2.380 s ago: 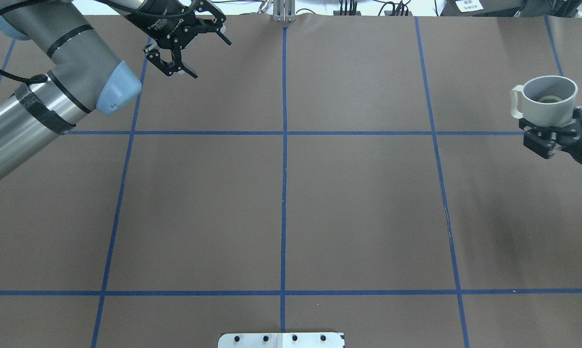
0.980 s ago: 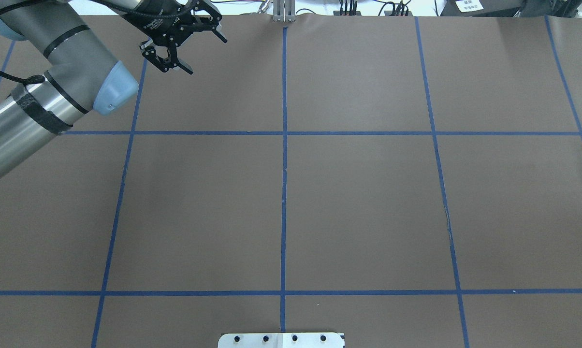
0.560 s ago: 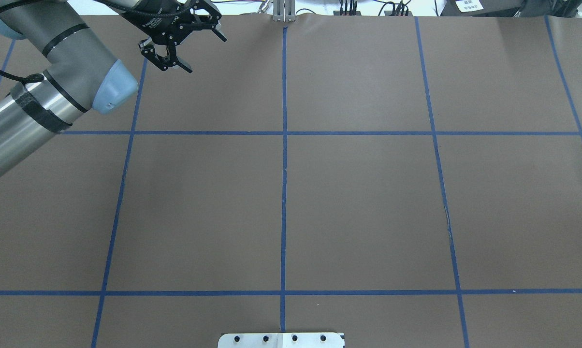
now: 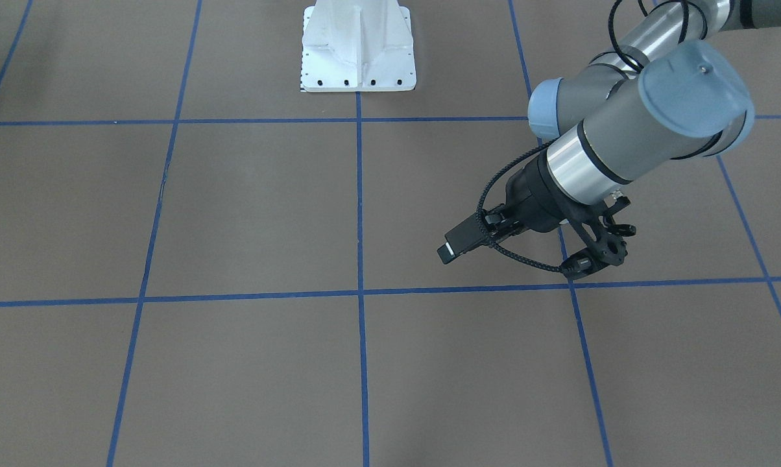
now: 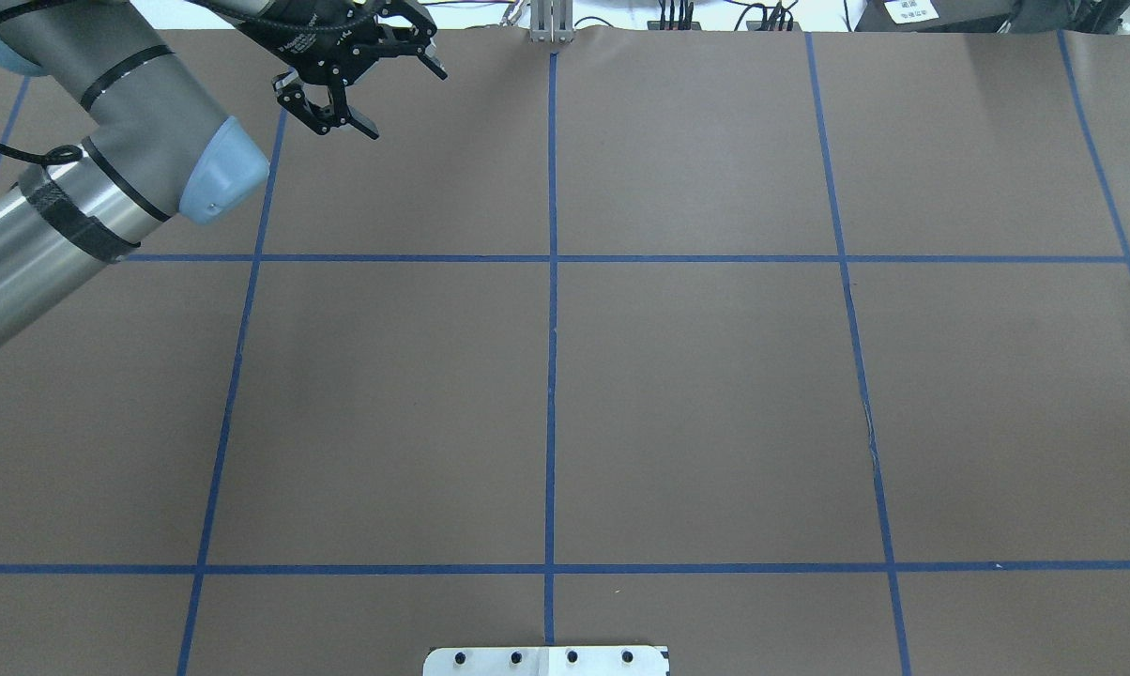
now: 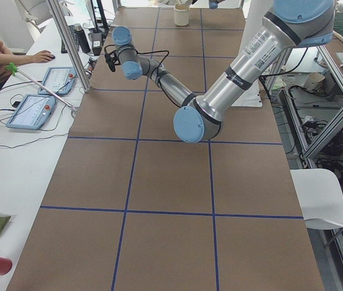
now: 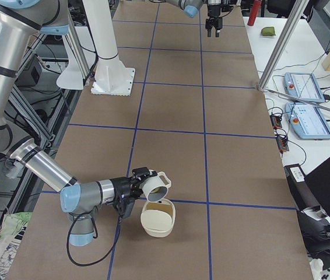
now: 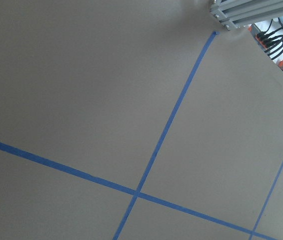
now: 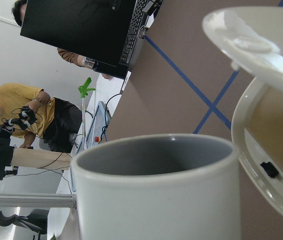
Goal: Left arm hands cup to right arm to dump lemon
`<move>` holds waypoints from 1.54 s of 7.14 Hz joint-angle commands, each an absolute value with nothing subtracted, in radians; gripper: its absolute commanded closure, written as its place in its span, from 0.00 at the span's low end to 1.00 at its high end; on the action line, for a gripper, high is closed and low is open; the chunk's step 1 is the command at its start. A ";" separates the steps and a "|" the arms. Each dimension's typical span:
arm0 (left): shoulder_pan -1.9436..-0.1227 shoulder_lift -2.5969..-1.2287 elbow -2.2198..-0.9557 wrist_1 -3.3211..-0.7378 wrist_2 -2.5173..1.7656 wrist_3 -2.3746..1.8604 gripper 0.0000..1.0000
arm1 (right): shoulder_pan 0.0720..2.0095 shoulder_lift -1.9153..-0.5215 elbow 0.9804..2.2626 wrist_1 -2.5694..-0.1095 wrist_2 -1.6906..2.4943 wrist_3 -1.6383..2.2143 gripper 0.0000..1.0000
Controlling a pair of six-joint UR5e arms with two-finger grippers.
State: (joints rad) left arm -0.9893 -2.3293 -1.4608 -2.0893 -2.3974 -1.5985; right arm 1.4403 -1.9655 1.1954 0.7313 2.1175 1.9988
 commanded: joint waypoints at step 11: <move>-0.969 -2.247 -1.546 -2.065 -2.232 -1.060 0.00 | 1.453 -1.934 1.154 0.796 2.071 2.581 0.79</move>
